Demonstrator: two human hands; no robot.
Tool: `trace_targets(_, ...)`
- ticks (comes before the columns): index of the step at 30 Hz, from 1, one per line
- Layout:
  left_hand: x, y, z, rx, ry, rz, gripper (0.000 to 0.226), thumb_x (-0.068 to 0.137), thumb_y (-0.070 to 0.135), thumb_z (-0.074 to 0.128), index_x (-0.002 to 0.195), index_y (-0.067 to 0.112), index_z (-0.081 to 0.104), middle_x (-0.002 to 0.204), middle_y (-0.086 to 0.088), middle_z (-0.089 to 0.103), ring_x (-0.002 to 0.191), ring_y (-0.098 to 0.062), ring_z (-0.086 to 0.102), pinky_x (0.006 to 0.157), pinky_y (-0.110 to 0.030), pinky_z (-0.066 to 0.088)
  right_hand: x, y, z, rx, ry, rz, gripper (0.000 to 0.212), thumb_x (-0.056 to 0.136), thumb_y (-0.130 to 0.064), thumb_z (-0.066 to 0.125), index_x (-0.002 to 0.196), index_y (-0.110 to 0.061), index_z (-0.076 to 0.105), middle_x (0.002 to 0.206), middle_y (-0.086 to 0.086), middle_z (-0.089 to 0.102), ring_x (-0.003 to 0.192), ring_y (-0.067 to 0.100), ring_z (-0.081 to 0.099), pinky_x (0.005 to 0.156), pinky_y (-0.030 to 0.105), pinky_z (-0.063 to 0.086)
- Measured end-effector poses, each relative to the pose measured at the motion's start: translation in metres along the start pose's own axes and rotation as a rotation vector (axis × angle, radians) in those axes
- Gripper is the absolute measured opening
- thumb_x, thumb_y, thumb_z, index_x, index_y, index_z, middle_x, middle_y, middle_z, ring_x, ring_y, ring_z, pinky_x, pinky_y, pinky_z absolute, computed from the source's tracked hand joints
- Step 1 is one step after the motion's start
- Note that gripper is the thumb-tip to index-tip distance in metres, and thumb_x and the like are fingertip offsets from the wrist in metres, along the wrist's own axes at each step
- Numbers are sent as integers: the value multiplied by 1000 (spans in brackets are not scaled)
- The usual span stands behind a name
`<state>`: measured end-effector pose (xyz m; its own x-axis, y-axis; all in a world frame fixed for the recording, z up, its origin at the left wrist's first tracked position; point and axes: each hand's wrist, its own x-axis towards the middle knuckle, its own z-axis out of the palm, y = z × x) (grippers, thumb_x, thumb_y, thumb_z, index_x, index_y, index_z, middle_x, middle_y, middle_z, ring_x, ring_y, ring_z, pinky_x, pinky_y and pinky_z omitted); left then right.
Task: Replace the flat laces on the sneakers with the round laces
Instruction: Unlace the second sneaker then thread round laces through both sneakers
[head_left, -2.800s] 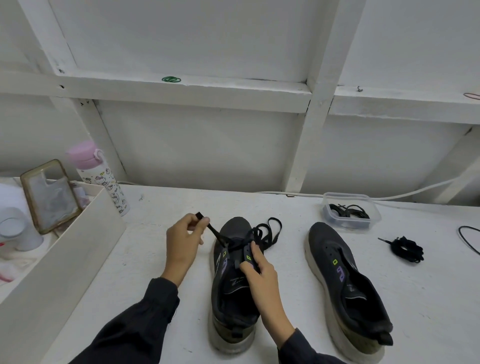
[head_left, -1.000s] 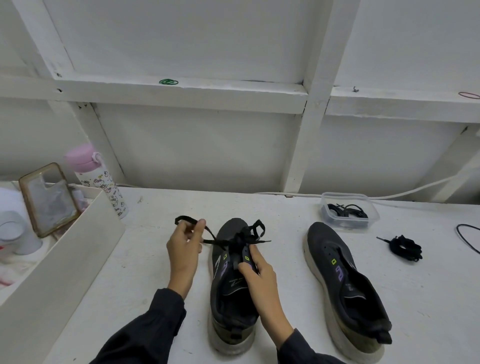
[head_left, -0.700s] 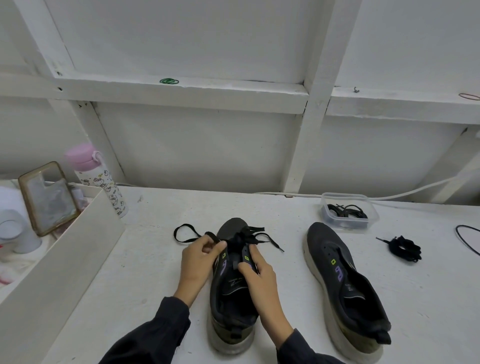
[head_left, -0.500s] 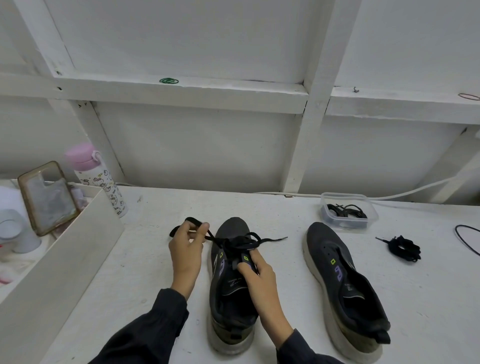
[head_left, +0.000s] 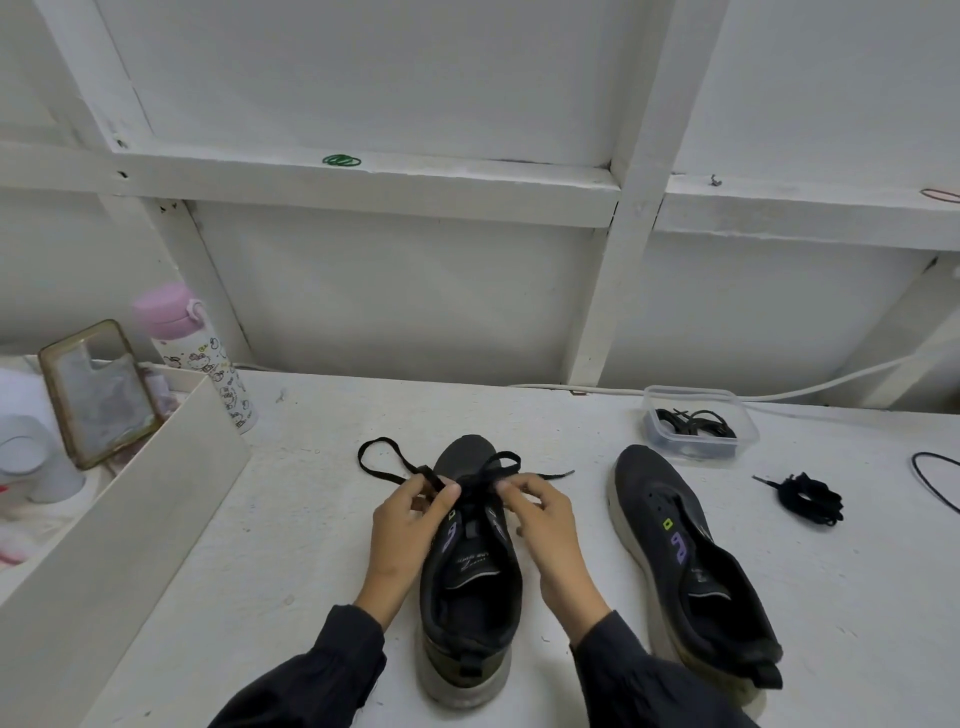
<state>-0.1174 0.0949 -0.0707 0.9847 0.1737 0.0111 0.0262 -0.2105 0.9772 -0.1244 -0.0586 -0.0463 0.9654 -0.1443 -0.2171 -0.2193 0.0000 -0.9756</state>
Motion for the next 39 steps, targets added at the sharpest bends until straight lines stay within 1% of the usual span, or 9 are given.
trace_targets(5,-1,1,0,-47,10,-8,11,93,25,64,85,22,72,78,14,72,71,2,64,65,-8,46,21,-23,-26,140,123,36,10,96,-14,52,92,-9,59,99,10,70,74,18,65,70,33,49)
trace_targets(10,-1,-3,1,-125,-3,-46,17,94,32,62,89,21,75,83,0,74,81,-12,69,76,-30,54,17,-19,-17,-180,-139,-104,30,81,-34,77,109,-32,67,101,2,65,74,9,59,61,21,47)
trace_targets(13,-1,-5,1,-158,-3,-64,20,92,37,63,87,23,75,79,-5,73,78,-19,69,74,-42,54,16,-8,-5,-387,-228,-199,34,76,-36,80,109,-39,70,106,-4,56,87,4,54,76,18,43)
trace_targets(17,-2,-4,0,-158,2,-75,19,95,27,59,88,20,75,77,1,74,70,-10,68,66,-30,51,24,-9,-6,-393,-132,-252,21,86,-13,68,76,-32,67,89,-8,64,83,3,56,73,24,44)
trace_targets(21,-3,-3,-1,-158,1,-84,20,96,26,58,88,18,75,66,14,67,61,1,59,64,-22,45,36,-15,-21,-158,125,-185,17,95,-4,51,84,-15,57,84,3,64,59,8,56,55,24,41)
trace_targets(27,-3,-4,-1,-169,-9,-86,20,96,26,58,89,20,75,66,17,65,64,-1,57,70,-25,46,50,-14,-52,-35,413,-184,7,97,-10,53,95,-16,57,102,12,62,69,17,57,52,31,49)
trace_targets(29,-4,-2,0,-187,-4,-90,17,95,25,60,91,18,75,71,15,69,67,0,61,71,-26,48,51,-8,-56,-193,393,-203,14,93,-14,60,105,-21,61,112,6,55,81,19,58,68,39,54)
trace_targets(33,-3,-6,-3,-138,11,-60,5,87,24,71,91,21,74,83,7,73,80,-6,65,78,-30,53,39,-1,-49,-558,271,-223,40,91,-22,62,130,-31,55,132,-4,38,97,17,57,79,32,46)
trace_targets(39,-1,-10,-6,-30,24,-16,3,86,20,72,87,23,73,78,9,72,76,-4,64,68,-23,53,-2,1,-11,-319,-16,-52,28,90,-42,63,112,-23,66,104,-7,68,90,12,66,80,33,57)
